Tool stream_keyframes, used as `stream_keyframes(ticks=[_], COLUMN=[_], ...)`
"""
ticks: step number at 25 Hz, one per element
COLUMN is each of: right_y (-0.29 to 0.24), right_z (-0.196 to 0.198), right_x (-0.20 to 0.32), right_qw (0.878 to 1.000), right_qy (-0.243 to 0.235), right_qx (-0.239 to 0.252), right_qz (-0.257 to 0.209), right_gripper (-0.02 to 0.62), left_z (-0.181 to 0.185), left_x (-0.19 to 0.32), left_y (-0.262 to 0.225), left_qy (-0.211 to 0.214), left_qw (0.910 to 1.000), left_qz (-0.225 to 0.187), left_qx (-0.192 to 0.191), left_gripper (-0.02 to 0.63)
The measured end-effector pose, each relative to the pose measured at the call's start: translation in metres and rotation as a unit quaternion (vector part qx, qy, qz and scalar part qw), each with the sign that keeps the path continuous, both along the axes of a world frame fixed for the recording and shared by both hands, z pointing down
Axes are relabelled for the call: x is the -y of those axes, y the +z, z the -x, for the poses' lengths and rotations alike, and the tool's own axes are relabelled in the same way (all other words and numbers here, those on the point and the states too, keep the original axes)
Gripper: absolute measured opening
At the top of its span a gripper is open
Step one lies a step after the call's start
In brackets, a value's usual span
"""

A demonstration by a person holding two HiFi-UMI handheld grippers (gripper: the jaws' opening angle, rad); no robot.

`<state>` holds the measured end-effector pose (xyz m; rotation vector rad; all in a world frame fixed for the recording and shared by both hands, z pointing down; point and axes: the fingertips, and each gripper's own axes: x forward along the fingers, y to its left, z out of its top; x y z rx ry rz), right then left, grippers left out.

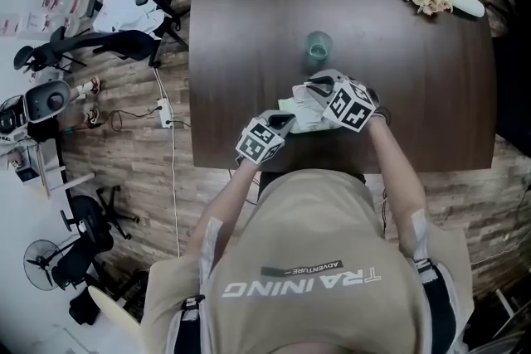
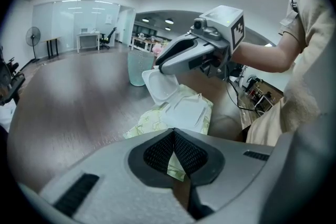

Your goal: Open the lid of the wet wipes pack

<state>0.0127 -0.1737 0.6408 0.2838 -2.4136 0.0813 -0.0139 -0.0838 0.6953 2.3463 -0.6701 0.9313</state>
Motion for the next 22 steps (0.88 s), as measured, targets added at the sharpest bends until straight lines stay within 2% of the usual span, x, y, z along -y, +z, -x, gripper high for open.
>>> stream_keyframes(ticks=[5,10,14,22], right_y=[-0.004,-0.007,-0.020,-0.026], right_z=[0.003,0.004,0.001,-0.001], right_x=[0.000,-0.006,-0.007,-0.023], right_qw=[1.000,0.998,0.994,0.991], right_qy=[-0.007,-0.011,0.004,0.008], right_qx=[0.012,-0.008,-0.010,-0.017], right_qz=[-0.009,-0.060,-0.112,-0.130], right_gripper=[0.038,0.038,0.038,0.031], left_z=[0.003,0.003,0.003,0.003], left_x=[0.001,0.000,0.000,0.000], left_y=[-0.001,0.001,0.001,-0.001], left_qy=[-0.015,-0.016,-0.015,-0.013], left_qw=[0.9999,0.9999,0.9999,0.9998], left_qz=[-0.002,-0.003,-0.004,-0.012], left_qx=[-0.003,-0.002,-0.001,-0.001], left_gripper=[0.009,0.009,0.009,0.009])
